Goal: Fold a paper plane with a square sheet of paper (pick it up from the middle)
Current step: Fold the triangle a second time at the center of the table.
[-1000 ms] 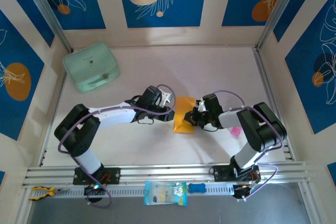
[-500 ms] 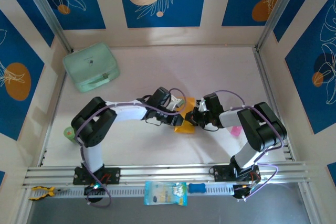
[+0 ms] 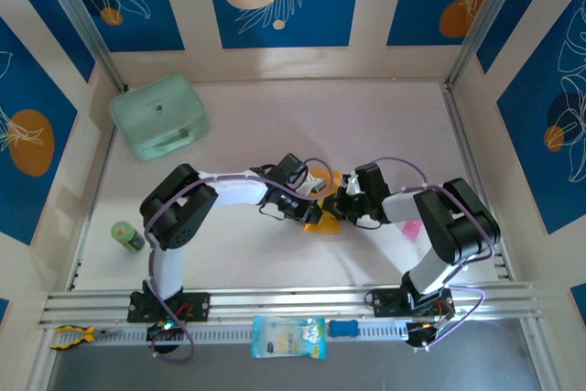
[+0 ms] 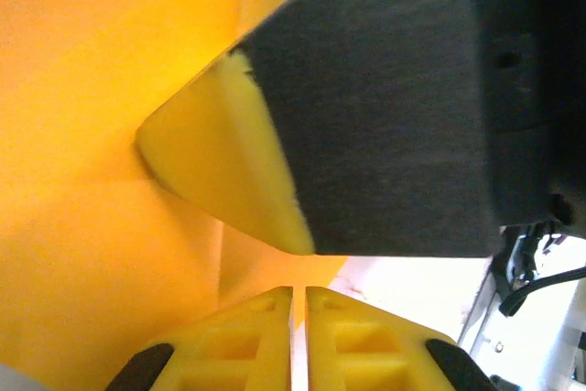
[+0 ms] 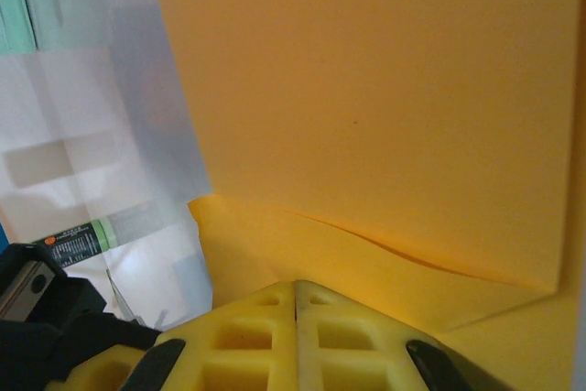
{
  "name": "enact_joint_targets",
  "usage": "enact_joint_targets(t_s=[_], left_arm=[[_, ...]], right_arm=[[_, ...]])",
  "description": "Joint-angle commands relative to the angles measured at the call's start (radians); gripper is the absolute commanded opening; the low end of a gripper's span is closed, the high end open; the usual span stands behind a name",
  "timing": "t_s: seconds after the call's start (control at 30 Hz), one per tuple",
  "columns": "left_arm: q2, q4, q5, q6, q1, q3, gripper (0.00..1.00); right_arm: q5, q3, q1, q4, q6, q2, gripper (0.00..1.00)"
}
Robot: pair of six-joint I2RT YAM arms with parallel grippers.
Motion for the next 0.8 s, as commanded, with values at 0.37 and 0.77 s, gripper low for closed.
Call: enact_joint_targets(t_s=[0.37,0.77], left_arm=[[0.010,-0.087,-0.064,0.077,-0.005,0.000,0.12],[-0.033,-0.100,-0.048,0.066,-0.005,-0.087,0.11]], right_arm=[[0.021,-0.029,-0.006,-0.076,0.002,0.007,0.03],[0.026,-0.027,-0.008,-0.082,-0.003,0.021,0.02]])
